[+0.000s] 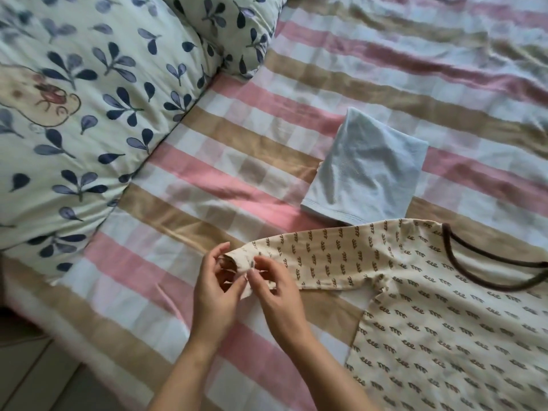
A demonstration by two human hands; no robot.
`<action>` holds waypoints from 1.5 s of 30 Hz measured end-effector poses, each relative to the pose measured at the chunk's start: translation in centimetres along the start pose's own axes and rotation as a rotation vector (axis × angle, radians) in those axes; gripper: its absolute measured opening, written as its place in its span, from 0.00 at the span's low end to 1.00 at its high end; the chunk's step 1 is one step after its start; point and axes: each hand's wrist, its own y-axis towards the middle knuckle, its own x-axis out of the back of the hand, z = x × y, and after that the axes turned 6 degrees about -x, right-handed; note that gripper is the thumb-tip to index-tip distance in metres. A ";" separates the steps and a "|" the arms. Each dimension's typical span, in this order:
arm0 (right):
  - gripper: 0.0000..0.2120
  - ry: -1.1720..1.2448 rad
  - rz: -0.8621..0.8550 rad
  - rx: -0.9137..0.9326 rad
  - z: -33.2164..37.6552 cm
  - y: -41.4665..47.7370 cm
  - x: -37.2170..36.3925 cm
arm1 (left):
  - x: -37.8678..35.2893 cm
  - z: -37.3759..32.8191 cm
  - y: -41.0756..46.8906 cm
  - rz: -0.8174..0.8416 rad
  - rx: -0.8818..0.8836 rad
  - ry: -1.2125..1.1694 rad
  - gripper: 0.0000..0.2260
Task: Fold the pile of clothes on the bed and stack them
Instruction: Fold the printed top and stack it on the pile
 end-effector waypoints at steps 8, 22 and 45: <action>0.07 0.373 -0.227 -0.140 0.8 -0.7 4.7 | -5.8 -2.5 -2.2 0.261 -0.018 -0.144 0.31; 0.11 -0.063 -1.079 0.079 -4.4 -9.0 27.7 | -19.9 -5.7 -0.2 0.478 -0.724 0.407 0.13; 0.21 -0.945 -1.070 0.059 -12.1 -8.1 30.9 | -21.6 1.6 -4.4 0.412 -0.935 0.820 0.35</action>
